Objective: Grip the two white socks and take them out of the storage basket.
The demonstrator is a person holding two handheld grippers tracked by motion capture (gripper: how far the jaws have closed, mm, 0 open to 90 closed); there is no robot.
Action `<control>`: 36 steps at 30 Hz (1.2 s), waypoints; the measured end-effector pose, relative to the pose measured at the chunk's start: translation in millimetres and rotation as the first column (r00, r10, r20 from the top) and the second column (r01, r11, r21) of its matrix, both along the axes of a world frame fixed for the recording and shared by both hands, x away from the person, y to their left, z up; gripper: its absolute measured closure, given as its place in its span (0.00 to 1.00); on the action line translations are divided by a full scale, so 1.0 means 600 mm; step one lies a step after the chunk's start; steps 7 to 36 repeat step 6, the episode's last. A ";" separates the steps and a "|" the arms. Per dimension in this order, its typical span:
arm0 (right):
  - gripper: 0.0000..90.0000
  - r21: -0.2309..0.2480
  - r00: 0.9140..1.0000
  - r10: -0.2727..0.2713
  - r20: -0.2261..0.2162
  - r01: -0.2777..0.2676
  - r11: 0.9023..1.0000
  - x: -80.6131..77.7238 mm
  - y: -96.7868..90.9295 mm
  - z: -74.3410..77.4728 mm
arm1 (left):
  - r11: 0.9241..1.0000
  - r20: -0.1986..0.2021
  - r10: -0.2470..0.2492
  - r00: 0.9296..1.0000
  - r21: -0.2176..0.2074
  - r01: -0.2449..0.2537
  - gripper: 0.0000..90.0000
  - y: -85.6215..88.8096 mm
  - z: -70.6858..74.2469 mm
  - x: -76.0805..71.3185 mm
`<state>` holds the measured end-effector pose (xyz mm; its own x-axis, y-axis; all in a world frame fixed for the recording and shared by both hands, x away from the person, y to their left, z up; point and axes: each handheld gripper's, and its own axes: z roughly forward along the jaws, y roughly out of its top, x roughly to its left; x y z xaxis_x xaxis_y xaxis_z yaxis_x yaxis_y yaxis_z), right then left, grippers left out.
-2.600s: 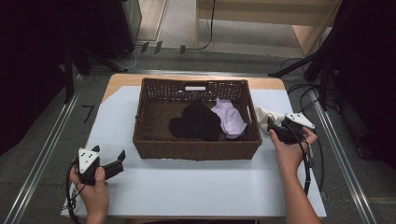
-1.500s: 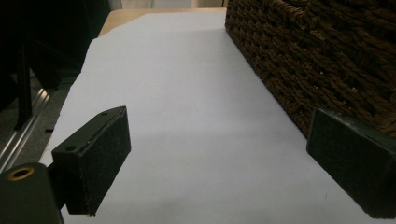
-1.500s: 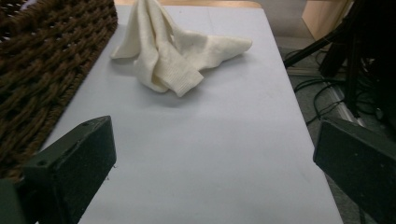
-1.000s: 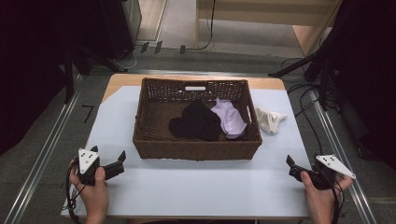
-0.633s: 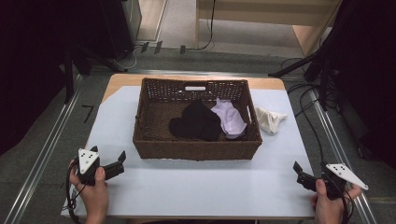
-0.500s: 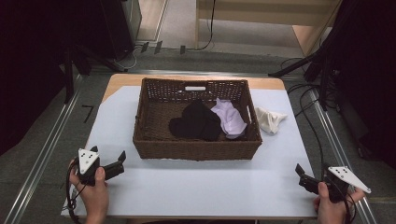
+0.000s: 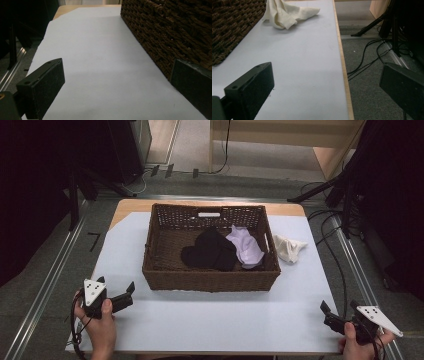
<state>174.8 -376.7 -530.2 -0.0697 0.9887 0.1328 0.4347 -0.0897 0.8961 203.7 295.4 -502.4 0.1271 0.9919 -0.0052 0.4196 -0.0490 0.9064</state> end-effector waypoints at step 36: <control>0.00 -0.006 1.000 -0.005 -0.018 0.005 1.000 0.002 0.003 0.000 | 1.000 -0.006 -0.002 1.000 -0.012 0.001 0.00 0.001 0.000 0.001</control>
